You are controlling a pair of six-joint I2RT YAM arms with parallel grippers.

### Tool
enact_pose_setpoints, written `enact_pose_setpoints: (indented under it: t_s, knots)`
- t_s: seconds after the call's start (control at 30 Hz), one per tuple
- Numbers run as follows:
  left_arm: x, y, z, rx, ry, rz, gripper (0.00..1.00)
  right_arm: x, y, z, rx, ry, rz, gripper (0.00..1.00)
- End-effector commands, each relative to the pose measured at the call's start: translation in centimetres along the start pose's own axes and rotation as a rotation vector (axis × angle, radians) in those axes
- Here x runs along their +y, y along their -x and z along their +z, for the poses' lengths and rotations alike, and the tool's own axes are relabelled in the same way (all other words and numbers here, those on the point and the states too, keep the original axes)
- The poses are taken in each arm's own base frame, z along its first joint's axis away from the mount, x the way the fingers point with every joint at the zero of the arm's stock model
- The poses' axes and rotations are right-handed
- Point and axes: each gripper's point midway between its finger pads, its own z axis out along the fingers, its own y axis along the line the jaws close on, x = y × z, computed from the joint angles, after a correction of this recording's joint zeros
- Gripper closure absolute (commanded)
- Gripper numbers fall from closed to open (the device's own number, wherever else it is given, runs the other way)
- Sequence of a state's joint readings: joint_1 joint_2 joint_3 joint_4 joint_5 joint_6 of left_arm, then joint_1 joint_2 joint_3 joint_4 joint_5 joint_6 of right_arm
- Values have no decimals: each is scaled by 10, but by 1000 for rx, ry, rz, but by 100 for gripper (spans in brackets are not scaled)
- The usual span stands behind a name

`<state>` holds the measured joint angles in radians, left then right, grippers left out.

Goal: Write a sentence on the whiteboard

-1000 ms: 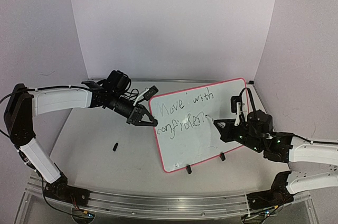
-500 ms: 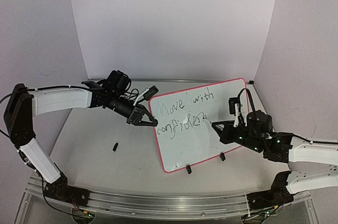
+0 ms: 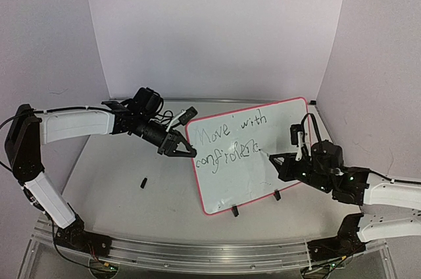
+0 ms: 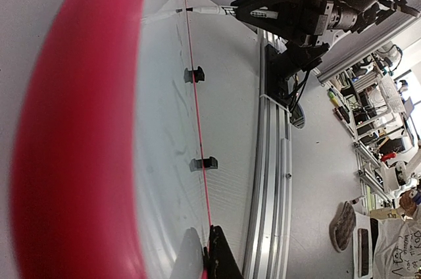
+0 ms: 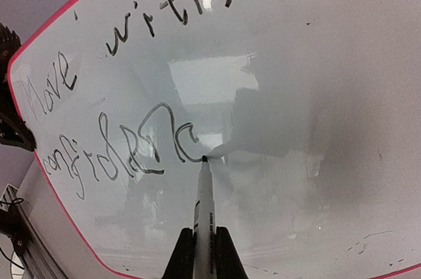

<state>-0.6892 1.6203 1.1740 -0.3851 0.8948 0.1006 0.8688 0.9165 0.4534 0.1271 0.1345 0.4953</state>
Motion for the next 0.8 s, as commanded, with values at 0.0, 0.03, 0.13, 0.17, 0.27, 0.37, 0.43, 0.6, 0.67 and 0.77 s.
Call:
enact_pose_setpoints:
  t_s: [0.0, 0.03, 0.13, 0.17, 0.27, 0.37, 0.43, 0.6, 0.67, 0.77]
  knots:
    - [-13, -11, 9, 58, -17, 54, 100, 3, 26, -11, -98, 8, 14, 100]
    - [-12, -11, 9, 57, -18, 54, 100, 4, 29, -13, -111, 13, 17, 100]
    - [-13, -11, 9, 58, -19, 53, 100, 5, 34, -14, -126, 14, 14, 100]
    - [-13, -11, 9, 58, -19, 54, 100, 5, 33, -12, -120, 11, 10, 100]
    - [-13, -11, 9, 57, -18, 55, 100, 6, 30, -5, -99, 4, 0, 100]
    - [-12, -10, 9, 57, -17, 56, 100, 7, 28, 0, -92, 1, -9, 100]
    - [-12, -11, 9, 59, -16, 54, 100, 6, 28, 3, -90, -8, -17, 100]
    - [-11, -12, 10, 62, -16, 51, 100, 1, 29, 6, -96, -46, -19, 100]
    - [-11, -12, 10, 62, -16, 51, 100, -4, 29, 6, -103, -68, -12, 100]
    - [-10, -13, 10, 63, -17, 49, 100, -11, 31, 4, -119, -101, -5, 100]
